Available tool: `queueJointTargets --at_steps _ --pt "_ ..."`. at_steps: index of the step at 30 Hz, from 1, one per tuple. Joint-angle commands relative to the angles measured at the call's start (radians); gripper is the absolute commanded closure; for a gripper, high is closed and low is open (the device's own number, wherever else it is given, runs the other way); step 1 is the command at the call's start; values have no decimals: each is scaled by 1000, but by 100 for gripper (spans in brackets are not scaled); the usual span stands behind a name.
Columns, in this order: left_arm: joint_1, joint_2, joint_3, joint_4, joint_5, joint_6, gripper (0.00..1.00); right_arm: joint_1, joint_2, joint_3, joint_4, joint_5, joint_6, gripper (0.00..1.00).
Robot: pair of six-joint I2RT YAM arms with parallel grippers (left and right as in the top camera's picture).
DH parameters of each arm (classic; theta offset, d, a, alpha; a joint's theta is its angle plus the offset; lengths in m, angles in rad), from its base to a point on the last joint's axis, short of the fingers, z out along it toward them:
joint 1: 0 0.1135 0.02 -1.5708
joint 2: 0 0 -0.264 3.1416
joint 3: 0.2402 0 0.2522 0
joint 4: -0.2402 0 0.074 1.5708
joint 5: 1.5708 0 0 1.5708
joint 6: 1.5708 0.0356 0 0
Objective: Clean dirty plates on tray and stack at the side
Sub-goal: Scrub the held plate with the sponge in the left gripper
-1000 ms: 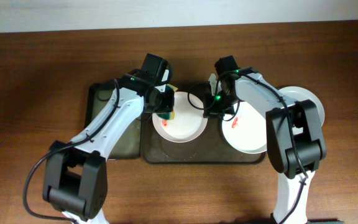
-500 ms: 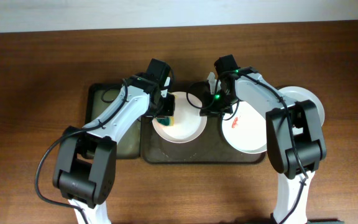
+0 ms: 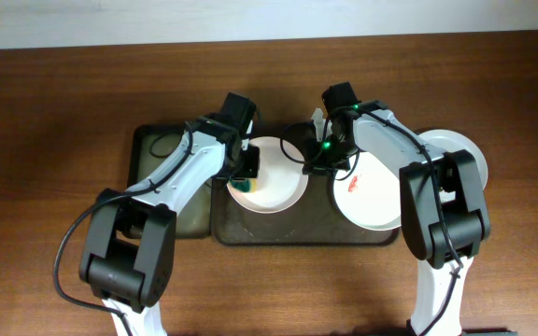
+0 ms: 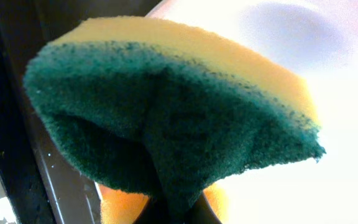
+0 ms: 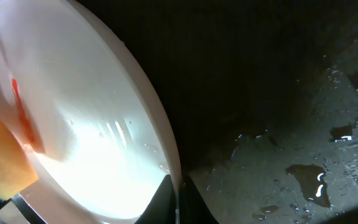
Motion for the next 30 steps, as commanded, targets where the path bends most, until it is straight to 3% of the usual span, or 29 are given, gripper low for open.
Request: queueJointTargets --at_steps 1,23,30 --pt "2 6 -60 42 -40 -9 100 6 -3 -5 0 5 2 96" --pt "2 73 -85 253 -40 -5 100 27 -3 -5 -12 8 -105 96" --pt "2 73 -85 334 -50 30 100 84 -3 -5 -12 110 -105 96"
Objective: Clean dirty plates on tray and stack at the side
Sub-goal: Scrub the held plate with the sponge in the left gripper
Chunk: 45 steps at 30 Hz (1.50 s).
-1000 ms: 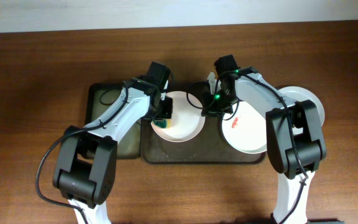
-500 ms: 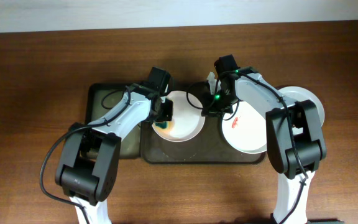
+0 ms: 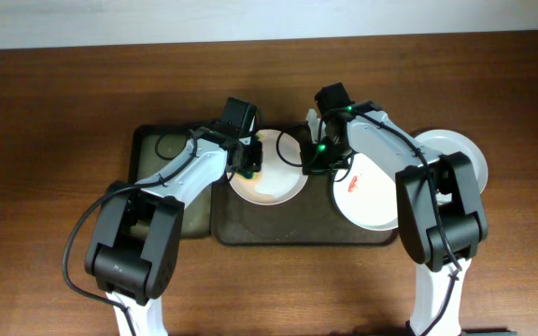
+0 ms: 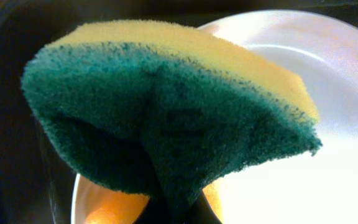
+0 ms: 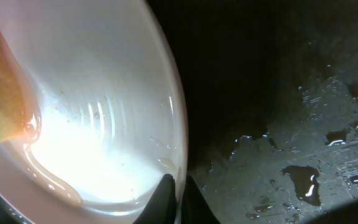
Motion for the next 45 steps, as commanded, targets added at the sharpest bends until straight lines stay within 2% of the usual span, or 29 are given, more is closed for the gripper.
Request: queueJointTargets --at_steps 1,4,15,19,24,27,29,31,32,35,36,38,39,41,45 --pt "2 30 -10 44 -33 21 100 47 5 -7 -5 17 -42 96" --pt "2 30 -11 82 -93 21 100 47 5 -7 -5 17 -42 96" --pt "2 100 -11 200 -84 20 100 47 5 -7 -5 17 -42 96" --pt "2 100 -10 323 38 20 100 47 5 -7 -5 17 -42 96" --pt "2 97 -8 579 44 20 100 47 5 -7 -5 17 -42 96" --pt "2 15 16 600 144 19 100 47 5 -7 -5 17 -42 96" --pt "2 -107 22 524 168 19 100 47 5 -7 -5 17 -42 96" --pt "10 -266 23 346 90 19 100 47 5 -7 -5 17 -42 95" --pt "18 -321 24 272 48 19 100 47 5 -7 -5 17 -42 91" --pt "85 -514 24 -64 -42 1 100 47 5 -7 -5 17 -42 88" --pt "126 -564 24 -201 -63 -8 100 47 5 -7 -5 17 -42 79" --pt "195 -590 24 -383 -112 -8 100 47 5 -7 -5 17 -41 51" --pt "230 -581 23 -453 -115 -8 100 47 5 -7 -5 17 -41 47" --pt "275 -539 21 -539 -119 -7 100 47 5 -7 -6 17 -41 46" --pt "298 -407 1 -555 -127 -1 100 47 5 -7 -5 17 -41 41"
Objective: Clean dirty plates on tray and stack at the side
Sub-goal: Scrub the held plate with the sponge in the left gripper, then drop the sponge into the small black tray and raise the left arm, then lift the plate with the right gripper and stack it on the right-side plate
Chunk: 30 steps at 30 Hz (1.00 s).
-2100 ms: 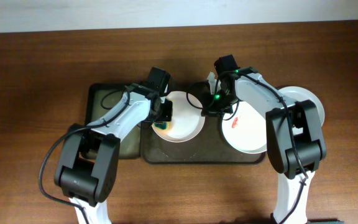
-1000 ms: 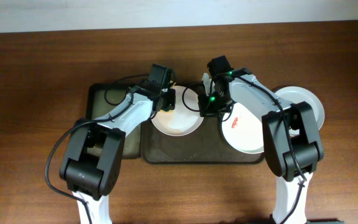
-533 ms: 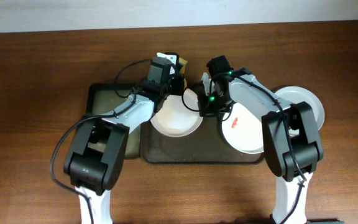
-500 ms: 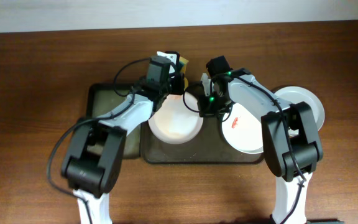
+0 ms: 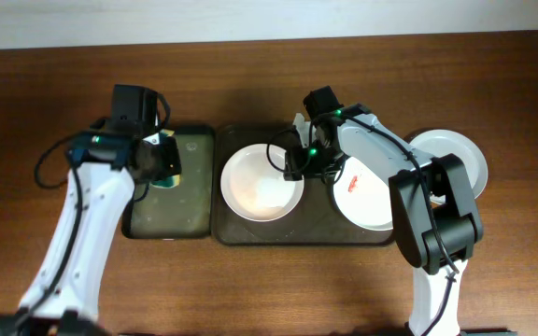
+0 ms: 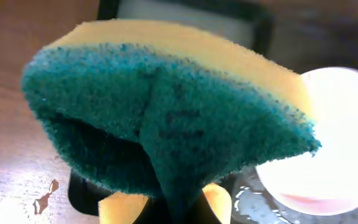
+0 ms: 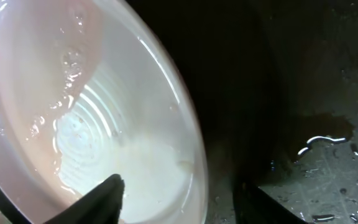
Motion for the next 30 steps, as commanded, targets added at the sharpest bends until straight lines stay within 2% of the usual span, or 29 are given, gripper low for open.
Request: queueJointTargets --at_steps 1,6,10,11,12,15,17,20,21,22,25,27,28,30 --pt "6 138 -21 14 -19 18 100 4 10 -9 -3 36 -2 40" --pt "6 333 -21 66 -19 25 100 4 10 -9 -6 36 -2 40" --pt "6 386 -21 76 -50 51 100 4 10 -9 -6 36 -2 40" --pt "6 386 -21 77 -56 51 71 4 10 -9 -6 35 -2 40" --pt "6 386 -21 74 -48 51 0 4 10 -9 -6 36 -2 40" --pt "6 368 70 -37 23 51 0 4 10 -9 -6 36 -2 40" --pt "31 307 208 -106 19 46 1 4 10 -9 -10 35 -2 40" --pt "134 193 422 -124 16 34 1 5 10 -9 -16 35 -2 41" --pt "160 175 449 -124 16 35 1 5 10 -9 -18 35 -1 41" --pt "208 138 478 -124 16 35 1 5 10 -9 -23 36 10 46" --pt "261 101 478 -126 16 35 1 5 10 -9 -36 35 37 49" --pt "264 103 478 -126 16 35 1 5 10 -9 -38 35 37 57" --pt "264 103 478 -126 16 35 1 5 10 -9 -45 35 37 67" --pt "264 103 478 -126 16 35 1 5 10 -9 -74 35 37 80"
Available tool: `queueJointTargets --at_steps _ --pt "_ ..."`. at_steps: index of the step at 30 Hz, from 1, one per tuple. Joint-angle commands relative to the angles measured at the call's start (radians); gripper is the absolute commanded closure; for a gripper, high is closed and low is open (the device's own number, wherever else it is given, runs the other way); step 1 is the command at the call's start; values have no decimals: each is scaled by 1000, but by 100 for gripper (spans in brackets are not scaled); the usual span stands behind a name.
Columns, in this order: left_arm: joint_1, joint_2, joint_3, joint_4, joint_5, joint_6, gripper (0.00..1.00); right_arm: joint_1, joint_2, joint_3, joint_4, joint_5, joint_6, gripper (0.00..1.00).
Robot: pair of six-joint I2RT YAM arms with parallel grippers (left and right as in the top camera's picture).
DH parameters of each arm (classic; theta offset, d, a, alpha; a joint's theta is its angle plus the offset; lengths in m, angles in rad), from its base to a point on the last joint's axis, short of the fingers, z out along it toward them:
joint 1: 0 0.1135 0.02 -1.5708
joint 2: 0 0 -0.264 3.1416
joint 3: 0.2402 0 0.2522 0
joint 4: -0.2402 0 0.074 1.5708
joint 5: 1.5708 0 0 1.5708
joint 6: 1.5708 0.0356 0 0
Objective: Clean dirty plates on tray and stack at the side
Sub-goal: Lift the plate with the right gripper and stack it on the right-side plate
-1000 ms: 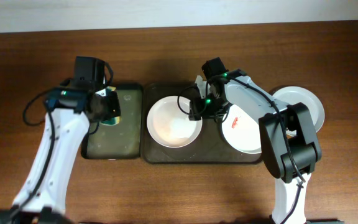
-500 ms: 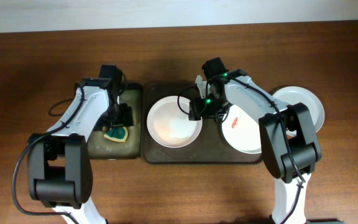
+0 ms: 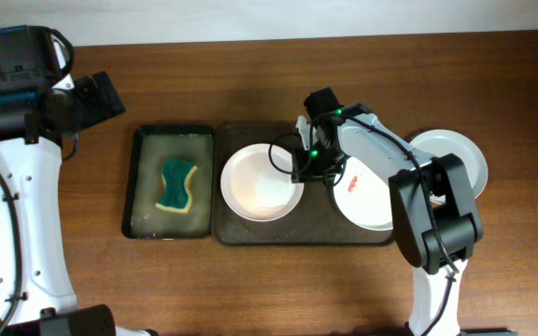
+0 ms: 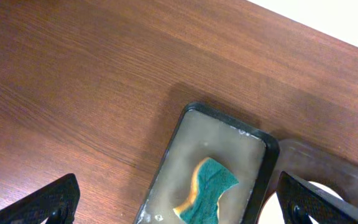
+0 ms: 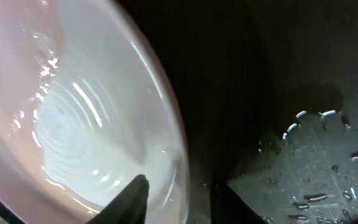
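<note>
A wet white plate [image 3: 261, 182] lies flat on the dark tray [image 3: 250, 231]. My right gripper [image 3: 299, 169] is open at the plate's right edge. In the right wrist view the plate's rim [image 5: 178, 158] runs between the fingertips [image 5: 135, 198], untouched by either, with the right gripper [image 5: 179, 202] astride it. A second plate [image 3: 367, 191], smeared red, lies on the tray's right half. The green and yellow sponge [image 3: 176, 184] lies in the water basin [image 3: 138, 187]. My left gripper [image 3: 104, 97] is open and empty, high at the far left. The sponge [image 4: 209, 190] shows far below the left gripper [image 4: 176, 211].
A clean white plate [image 3: 458, 154] lies on the table right of the tray. Bare brown tabletop [image 4: 92, 93] surrounds the basin. Water puddles [image 5: 316, 180] lie on the tray beside the wet plate.
My left gripper has let go of the sponge, which now lies in the basin, and the arm stands higher and farther left. My right jaws stand closer together around the plate's rim.
First my left gripper held the sponge against the plate while my right gripper was shut on its tilted rim. Then the sponge was at the plate's far edge. Then the plate lay flat, my right gripper open, the sponge over the basin. Now it lies there.
</note>
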Motion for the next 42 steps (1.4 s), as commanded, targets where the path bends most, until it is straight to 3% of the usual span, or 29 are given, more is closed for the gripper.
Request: queueJointTargets --at_steps 1,2,10,19,33,36,42 --pt "3 5 -1 -1 0 -3 1 5 10 -9 -33 19 3 88" --pt "3 4 -1 -1 0 -3 1 5 10 -9 -36 19 14 96" --pt "3 4 -1 -1 0 -3 1 -8 -28 230 -288 206 43 96" --pt "3 4 -1 -1 0 -3 0 -1 -28 395 -308 229 48 96" --pt "3 4 -1 -1 0 -3 1 269 -28 412 96 246 127 96" --pt "3 4 -1 -1 0 -3 1 325 -28 412 142 333 126 96" --pt "3 4 -1 -1 0 -3 1 466 -28 412 151 723 79 96"
